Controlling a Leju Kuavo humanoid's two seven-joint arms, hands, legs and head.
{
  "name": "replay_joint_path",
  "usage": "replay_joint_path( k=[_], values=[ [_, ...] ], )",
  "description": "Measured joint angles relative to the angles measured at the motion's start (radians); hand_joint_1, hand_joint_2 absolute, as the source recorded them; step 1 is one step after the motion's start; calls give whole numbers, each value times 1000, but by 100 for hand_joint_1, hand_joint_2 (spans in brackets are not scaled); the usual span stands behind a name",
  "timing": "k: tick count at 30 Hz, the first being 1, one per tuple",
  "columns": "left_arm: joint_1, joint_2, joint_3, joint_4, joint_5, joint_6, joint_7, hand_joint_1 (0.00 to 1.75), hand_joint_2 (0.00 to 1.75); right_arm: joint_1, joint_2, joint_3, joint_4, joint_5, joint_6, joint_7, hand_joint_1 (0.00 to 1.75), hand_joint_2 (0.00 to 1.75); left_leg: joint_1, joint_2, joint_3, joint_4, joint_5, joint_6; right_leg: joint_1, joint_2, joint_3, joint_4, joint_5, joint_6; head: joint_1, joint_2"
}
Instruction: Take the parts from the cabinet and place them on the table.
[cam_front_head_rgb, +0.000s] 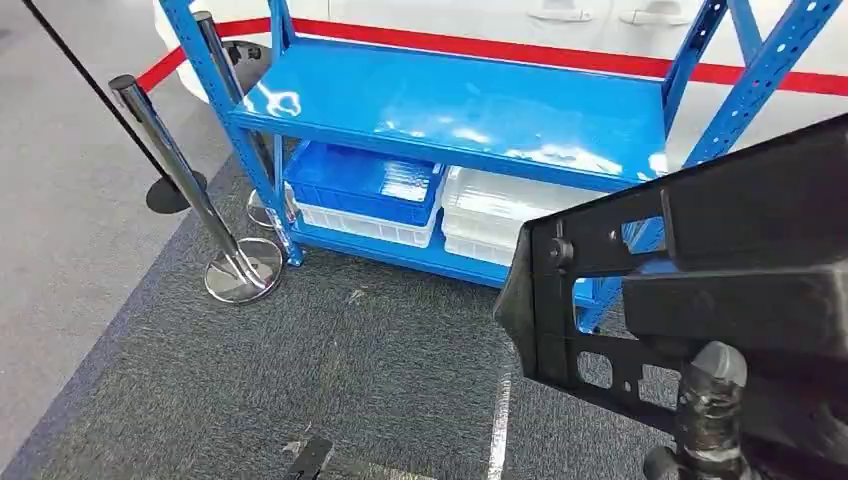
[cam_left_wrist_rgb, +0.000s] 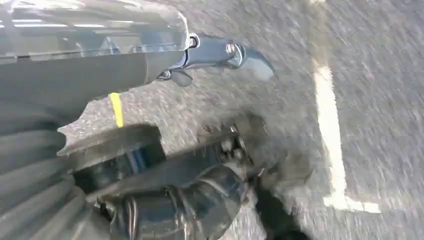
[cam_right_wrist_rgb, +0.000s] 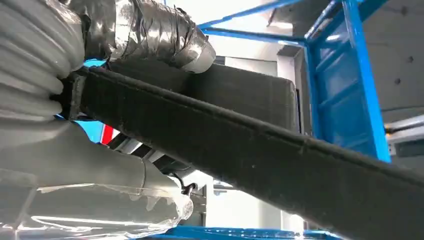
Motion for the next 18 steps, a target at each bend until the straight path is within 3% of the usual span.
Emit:
replay_joint_path(
  k=[1, 2, 3, 4, 5, 6, 7, 8, 9, 11, 12, 13, 14, 16, 17, 18],
  values=[
    [0, 0, 0, 0, 0, -5, 3, 0, 175, 0, 0, 0, 2, 0, 0, 3, 164, 175, 0, -3, -20, 3, 13, -4, -3, 0, -14, 85, -41, 5, -2, 0],
    [2, -2, 0, 0, -1, -5, 4, 0, 175, 0, 0, 0, 3, 2, 0, 11, 164, 175, 1, -4, -40, 6, 24, -7, -4, 0, -21, 147, -36, 9, -1, 0],
    [3, -3, 0, 0, -1, -4, 4, 0, 175, 0, 0, 0, 4, 3, 0, 13, 164, 175, 4, -6, -61, 14, 35, -12, -5, 0, -19, 188, 8, 13, -1, 0],
    [4, -4, 0, 0, -1, -4, 3, 0, 175, 0, 0, 0, 5, 6, 0, 15, 164, 175, 9, -9, -83, 23, 43, -18, -8, 0, -5, 195, 62, 18, 0, 0],
    [5, -5, 0, 0, -1, -2, 3, 0, 175, 0, 0, 0, 7, 11, 0, 20, 164, 175, 14, -13, -107, 37, 50, -25, -10, 1, 26, 170, 108, 24, -1, 0],
    [5, -5, 0, 0, 0, -1, 3, 0, 175, 0, 0, 0, 8, 14, 0, 22, 164, 175, 19, -18, -128, 52, 55, -32, -15, 5, 68, 123, 121, 31, 0, 0],
    [4, -4, 0, 0, 0, 2, 2, 0, 175, -1, 0, 0, 9, 18, 0, 29, 164, 175, 22, -26, -157, 84, 58, -41, -25, 43, 145, 10, 46, 43, 1, 0],
    [3, -4, 0, 0, 0, 3, 1, 0, 175, -2, 0, 0, 9, 18, 0, 32, 164, 175, 19, -34, -175, 105, 54, -47, -18, 60, 211, -62, 0, 43, 3, 0],
    [3, -4, 0, 0, 1, 4, 0, 0, 175, -2, 0, 0, 9, 20, 0, 32, 164, 175, 15, -44, -183, 127, 57, -51, -20, 59, 223, -93, -47, 19, -3, 0],
    [5, -4, 0, 0, 1, 4, 0, 0, 175, -2, 0, 0, 11, 20, 0, 31, 164, 175, 19, -62, -188, 131, 68, -52, -15, 42, 215, -83, -46, 11, -3, 0],
    [9, -4, 0, 0, 1, 4, 1, 0, 175, -2, 0, 0, 11, 20, 0, 31, 164, 175, 23, -70, -199, 131, 74, -57, -20, 27, 211, -81, -41, -1, 0, 0],
    [12, -3, 0, 0, 1, 4, 3, 0, 175, -5, 0, 0, 11, 20, 0, 31, 164, 175, 24, -58, -203, 146, 59, -61, -19, 19, 209, -81, -37, -8, -2, 0],
    [14, -4, 0, 0, 1, 4, 6, 0, 175, -4, 0, 0, 11, 20, 1, 32, 164, 175, 23, -41, -214, 179, 19, -65, -19, 14, 204, -81, -32, -15, -11, 0],
    [11, -4, 0, 0, -2, 4, 14, 0, 175, -4, 0, 0, 11, 19, 1, 32, 164, 175, 28, -24, -270, 333, -81, -73, -15, -7, 193, -81, -23, -20, -12, 0],
    [12, -5, 0, 0, -2, 4, 16, 0, 175, -4, 0, 0, 12, 18, 1, 33, 164, 175, 29, -21, -293, 402, -106, -75, -14, -17, 189, -81, -21, -20, -13, 0],
    [13, -6, 0, 0, -3, 4, 18, 0, 175, -4, 0, 0, 12, 17, 1, 34, 164, 175, 29, -20, -300, 440, -108, -75, -13, -27, 186, -81, -19, -19, -13, 0]
  ],
)
